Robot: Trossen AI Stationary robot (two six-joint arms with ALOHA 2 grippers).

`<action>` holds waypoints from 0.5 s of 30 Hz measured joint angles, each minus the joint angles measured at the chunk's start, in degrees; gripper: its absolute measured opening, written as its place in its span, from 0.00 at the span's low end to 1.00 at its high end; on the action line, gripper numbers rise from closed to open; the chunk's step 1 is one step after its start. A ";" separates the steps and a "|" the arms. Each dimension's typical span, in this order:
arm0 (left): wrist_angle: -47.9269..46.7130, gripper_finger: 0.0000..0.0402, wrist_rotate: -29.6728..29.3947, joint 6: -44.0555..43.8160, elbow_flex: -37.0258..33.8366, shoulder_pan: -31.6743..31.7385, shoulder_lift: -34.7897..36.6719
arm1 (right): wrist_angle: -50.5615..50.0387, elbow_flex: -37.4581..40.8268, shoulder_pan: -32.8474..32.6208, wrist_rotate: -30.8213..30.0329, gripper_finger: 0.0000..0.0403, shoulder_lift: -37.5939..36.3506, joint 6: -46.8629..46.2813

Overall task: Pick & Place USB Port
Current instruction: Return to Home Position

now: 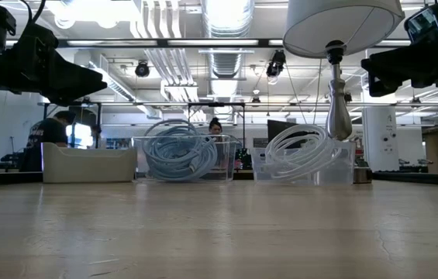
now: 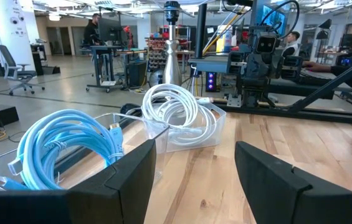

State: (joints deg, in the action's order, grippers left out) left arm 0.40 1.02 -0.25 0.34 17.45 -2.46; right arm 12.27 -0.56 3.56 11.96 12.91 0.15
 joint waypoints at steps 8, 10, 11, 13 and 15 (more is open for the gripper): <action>0.00 0.56 0.00 0.00 0.00 -0.01 0.00 | 0.00 0.00 0.01 -0.02 0.20 0.00 -0.04; 0.00 0.56 0.00 0.00 0.00 0.00 0.00 | 0.01 0.00 0.01 -0.02 0.21 -0.02 -0.03; 0.00 0.56 0.00 0.00 0.00 -0.01 0.00 | -0.01 0.00 -0.01 -0.02 0.21 0.00 -0.10; 0.00 0.56 0.00 0.00 0.00 0.00 0.00 | -0.01 0.00 -0.01 0.00 0.22 -0.02 -0.02; 0.00 0.56 0.00 0.00 0.00 -0.01 0.01 | -0.02 0.00 0.01 -0.01 0.22 0.00 -0.02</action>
